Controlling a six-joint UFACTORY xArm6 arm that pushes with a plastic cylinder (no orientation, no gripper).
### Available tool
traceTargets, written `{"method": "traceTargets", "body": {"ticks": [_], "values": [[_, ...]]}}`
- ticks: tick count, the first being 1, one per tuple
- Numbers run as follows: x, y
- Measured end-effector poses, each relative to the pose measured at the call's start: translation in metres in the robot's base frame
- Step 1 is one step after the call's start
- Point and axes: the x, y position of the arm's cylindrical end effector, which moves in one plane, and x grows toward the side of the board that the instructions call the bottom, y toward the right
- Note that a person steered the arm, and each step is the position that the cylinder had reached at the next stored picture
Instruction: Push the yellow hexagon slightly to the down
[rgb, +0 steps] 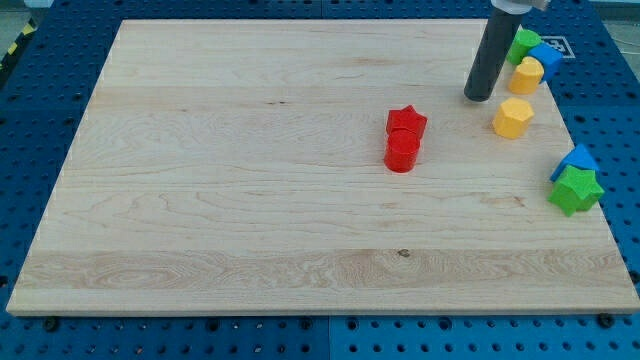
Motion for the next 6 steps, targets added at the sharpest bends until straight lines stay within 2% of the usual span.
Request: {"method": "traceTargets", "body": {"ticks": [6], "values": [[0.016, 0.053]]}}
